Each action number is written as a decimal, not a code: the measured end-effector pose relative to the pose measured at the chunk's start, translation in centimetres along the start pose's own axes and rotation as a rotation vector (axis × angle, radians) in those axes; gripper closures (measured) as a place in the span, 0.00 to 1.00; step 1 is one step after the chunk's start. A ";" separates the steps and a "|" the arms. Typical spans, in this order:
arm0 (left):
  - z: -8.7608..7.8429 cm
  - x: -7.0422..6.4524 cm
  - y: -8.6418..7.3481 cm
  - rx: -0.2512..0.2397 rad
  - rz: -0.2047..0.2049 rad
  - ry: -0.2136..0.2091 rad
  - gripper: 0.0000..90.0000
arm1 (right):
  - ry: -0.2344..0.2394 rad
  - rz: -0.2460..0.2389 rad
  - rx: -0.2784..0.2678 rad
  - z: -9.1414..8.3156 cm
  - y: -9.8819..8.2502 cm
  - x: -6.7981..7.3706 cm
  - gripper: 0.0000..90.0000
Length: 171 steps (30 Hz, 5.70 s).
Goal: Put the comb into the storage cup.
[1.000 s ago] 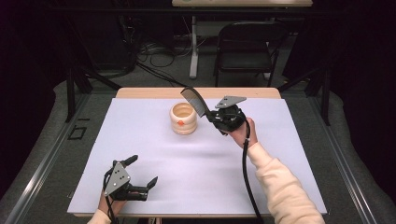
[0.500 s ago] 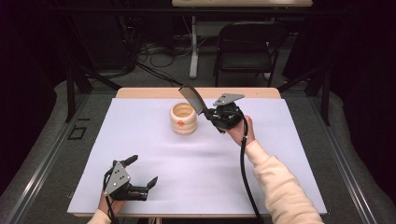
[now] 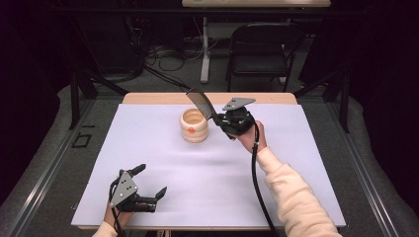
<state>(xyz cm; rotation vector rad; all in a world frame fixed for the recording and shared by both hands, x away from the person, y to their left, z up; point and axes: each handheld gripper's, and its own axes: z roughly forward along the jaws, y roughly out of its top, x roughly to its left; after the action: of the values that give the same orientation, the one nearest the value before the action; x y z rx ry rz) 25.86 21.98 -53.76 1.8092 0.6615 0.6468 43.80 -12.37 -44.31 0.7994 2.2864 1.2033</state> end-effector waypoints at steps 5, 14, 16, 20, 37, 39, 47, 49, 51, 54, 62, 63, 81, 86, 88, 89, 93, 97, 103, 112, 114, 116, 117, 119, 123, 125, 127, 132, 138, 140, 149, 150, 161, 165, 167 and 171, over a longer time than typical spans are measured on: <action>0.0 0.0 0.0 0.000 0.002 0.000 0.00 | -0.001 0.002 -0.006 0.1 0.1 0.0 0.80; 0.0 0.0 0.0 -0.001 0.001 0.000 0.00 | -0.003 0.006 -0.009 0.4 0.3 0.0 0.81; 0.0 0.0 0.0 -0.001 0.002 0.000 0.00 | -0.001 0.007 -0.008 0.5 0.4 0.0 0.81; 0.0 0.0 0.0 -0.001 0.001 0.000 0.00 | -0.002 0.009 -0.012 0.6 0.5 0.0 0.80; 0.0 0.0 0.0 0.000 0.002 -0.001 0.00 | 0.007 0.013 -0.030 1.4 1.3 0.2 0.80; 0.0 0.0 0.0 0.000 0.002 -0.001 0.00 | 0.008 0.016 -0.032 1.5 1.4 0.2 0.80; 0.0 0.0 0.0 -0.001 0.001 -0.001 0.00 | 0.009 0.025 -0.042 1.9 1.6 0.1 0.80; 0.0 0.0 0.0 -0.001 0.000 -0.001 0.00 | 0.009 0.028 -0.046 2.0 1.7 0.1 0.80; 0.0 0.0 0.0 -0.001 0.000 -0.001 0.00 | 0.011 0.032 -0.051 2.2 1.7 0.1 0.80; 0.0 0.0 0.0 -0.001 0.001 -0.002 0.00 | 0.013 0.035 -0.056 2.4 1.7 0.1 0.81; 0.0 0.0 0.0 -0.001 -0.002 -0.002 0.00 | 0.008 0.038 -0.070 2.9 1.9 0.1 0.80; 0.0 0.0 0.0 -0.001 -0.002 -0.002 0.00 | 0.007 0.041 -0.071 3.0 2.0 0.0 0.80; 0.0 0.0 0.0 -0.003 -0.005 0.001 0.00 | -0.004 0.040 -0.098 4.0 2.6 0.1 0.80; 0.0 0.0 0.0 -0.003 -0.005 0.001 0.00 | -0.005 0.032 -0.105 4.2 2.8 0.1 0.80; 0.0 0.1 0.0 -0.003 -0.003 0.001 0.00 | -0.005 0.031 -0.109 4.3 2.9 0.2 0.80; 0.0 0.0 0.0 -0.003 -0.004 0.001 0.00 | -0.003 0.032 -0.111 4.3 3.0 0.2 0.81; 0.0 0.0 0.0 -0.003 -0.005 0.001 0.00 | -0.005 0.028 -0.117 4.5 3.2 0.3 0.80; 0.0 0.0 0.0 -0.003 -0.004 0.001 0.00 | -0.001 0.027 -0.126 4.7 3.5 0.3 0.80; 0.0 0.1 0.0 -0.003 -0.003 0.001 0.00 | -0.002 0.023 -0.149 5.0 3.8 0.4 0.80; 0.0 0.1 0.0 -0.003 -0.005 0.001 0.00 | -0.007 0.019 -0.174 5.4 4.1 0.5 0.80; 0.0 0.0 0.0 -0.002 -0.005 0.001 0.00 | -0.005 0.022 -0.182 5.4 4.2 0.5 0.80; 0.0 0.1 0.0 -0.002 -0.005 0.001 0.00 | -0.006 0.024 -0.191 5.5 4.2 0.4 0.80; 0.0 0.0 0.0 -0.002 -0.007 0.002 0.00 | -0.008 0.025 -0.197 5.5 4.3 0.4 0.80; 0.0 0.0 0.0 -0.002 -0.007 0.003 0.00 | -0.008 0.028 -0.205 5.6 4.3 0.3 0.80; 0.0 0.1 0.0 -0.002 -0.008 0.003 0.00 | -0.012 0.027 -0.218 5.8 4.4 0.3 0.80; 0.0 0.1 0.0 -0.001 -0.007 0.002 0.00 | -0.012 0.028 -0.220 5.9 4.4 0.3 0.80; 0.0 0.0 -0.1 -0.001 -0.008 0.002 0.00 | -0.015 0.026 -0.222 6.0 4.4 0.2 0.80; 0.0 0.1 -0.1 0.000 -0.008 0.003 0.00 | -0.012 0.035 -0.239 6.2 4.6 0.2 0.80; 0.0 0.1 -0.1 -0.002 -0.008 0.004 0.00 | -0.011 0.034 -0.256 6.5 4.9 0.4 0.80; 0.0 0.1 -0.1 -0.002 -0.008 0.003 0.00 | -0.011 0.032 -0.261 6.7 5.0 0.5 0.80; 0.0 0.1 -0.1 -0.004 -0.010 0.005 0.00 | -0.011 0.027 -0.279 7.5 5.2 0.8 0.80; 0.0 0.1 -0.1 -0.005 -0.009 0.005 0.00 | -0.011 0.028 -0.279 7.6 5.2 0.9 0.80; 0.0 0.1 0.0 -0.004 -0.008 0.006 0.00 | -0.010 0.033 -0.286 8.4 5.1 1.2 0.80; -0.1 0.1 0.0 -0.005 -0.007 0.006 0.00 | -0.006 0.031 -0.283 8.8 4.9 1.2 0.80; -0.1 0.1 -0.1 -0.005 -0.006 0.007 0.00 | -0.005 0.035 -0.282 8.9 4.8 1.2 0.80; -0.1 0.1 -0.1 -0.005 -0.007 0.006 0.00 | -0.001 0.036 -0.272 9.2 4.6 1.2 0.80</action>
<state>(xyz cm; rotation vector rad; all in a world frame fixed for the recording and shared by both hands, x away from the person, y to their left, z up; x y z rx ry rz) 25.89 22.12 -53.77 1.8007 0.6696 0.6490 49.85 -4.00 -45.42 0.7410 2.0549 1.4884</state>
